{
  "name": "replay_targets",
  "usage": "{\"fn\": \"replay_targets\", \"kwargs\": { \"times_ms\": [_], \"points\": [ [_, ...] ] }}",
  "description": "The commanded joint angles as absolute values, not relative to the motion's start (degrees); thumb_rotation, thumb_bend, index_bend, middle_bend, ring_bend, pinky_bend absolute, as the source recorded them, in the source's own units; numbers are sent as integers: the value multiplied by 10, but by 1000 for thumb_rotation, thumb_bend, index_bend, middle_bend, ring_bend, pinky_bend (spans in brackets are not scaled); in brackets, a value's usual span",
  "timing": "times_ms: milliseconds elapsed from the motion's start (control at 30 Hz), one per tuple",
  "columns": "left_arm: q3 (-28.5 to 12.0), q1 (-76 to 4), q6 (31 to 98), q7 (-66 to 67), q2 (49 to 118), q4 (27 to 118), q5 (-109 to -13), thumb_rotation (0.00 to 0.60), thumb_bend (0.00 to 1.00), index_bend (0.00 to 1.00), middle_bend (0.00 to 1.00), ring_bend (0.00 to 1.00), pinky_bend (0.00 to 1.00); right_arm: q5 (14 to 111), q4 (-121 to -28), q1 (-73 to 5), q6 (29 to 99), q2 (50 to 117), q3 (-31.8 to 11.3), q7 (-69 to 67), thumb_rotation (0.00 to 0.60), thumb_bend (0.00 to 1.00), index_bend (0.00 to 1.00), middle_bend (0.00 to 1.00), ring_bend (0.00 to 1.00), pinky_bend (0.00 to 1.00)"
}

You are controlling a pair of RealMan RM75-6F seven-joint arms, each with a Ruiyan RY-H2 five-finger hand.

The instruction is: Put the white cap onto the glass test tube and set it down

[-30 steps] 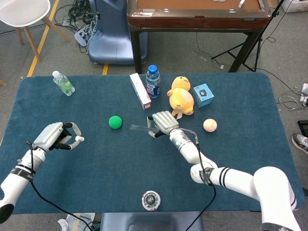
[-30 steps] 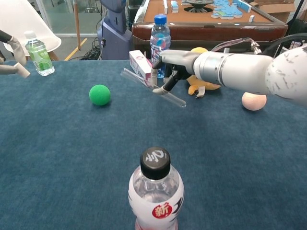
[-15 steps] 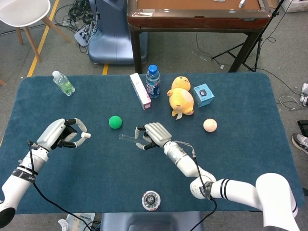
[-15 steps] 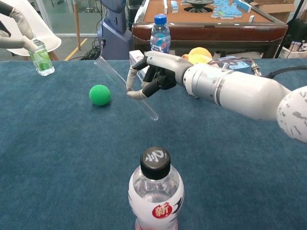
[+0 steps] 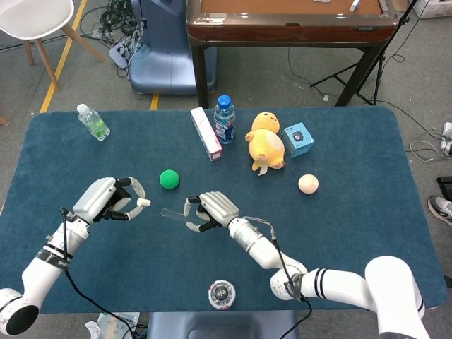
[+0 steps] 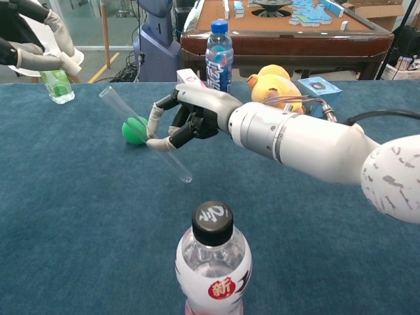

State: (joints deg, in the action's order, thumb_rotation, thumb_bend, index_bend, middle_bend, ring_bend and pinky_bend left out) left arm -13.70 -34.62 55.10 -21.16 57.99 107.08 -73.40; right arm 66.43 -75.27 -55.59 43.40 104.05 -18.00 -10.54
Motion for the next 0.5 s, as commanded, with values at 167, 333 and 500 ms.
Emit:
{"fn": "replay_targets", "kwargs": {
  "times_ms": [167,333,500],
  "points": [
    [-131,-353,550,-190,588,1078,-744,600,293,526,1000,1000,984,658,-746,-559,430,1046,-184,-105,600,511,754,1000,1000,992],
    [-127,-356,555,-164,596,1079,-749,600,293,526,1000,1000,984,654,-744,-563,425,1049,-188,-105,600,511,754,1000,1000,992],
    [-122,-359,560,-137,602,1076,-753,600,293,526,1000,1000,984,651,-746,-565,421,1049,-187,-103,600,512,754,1000,1000,992]
  ]
}}
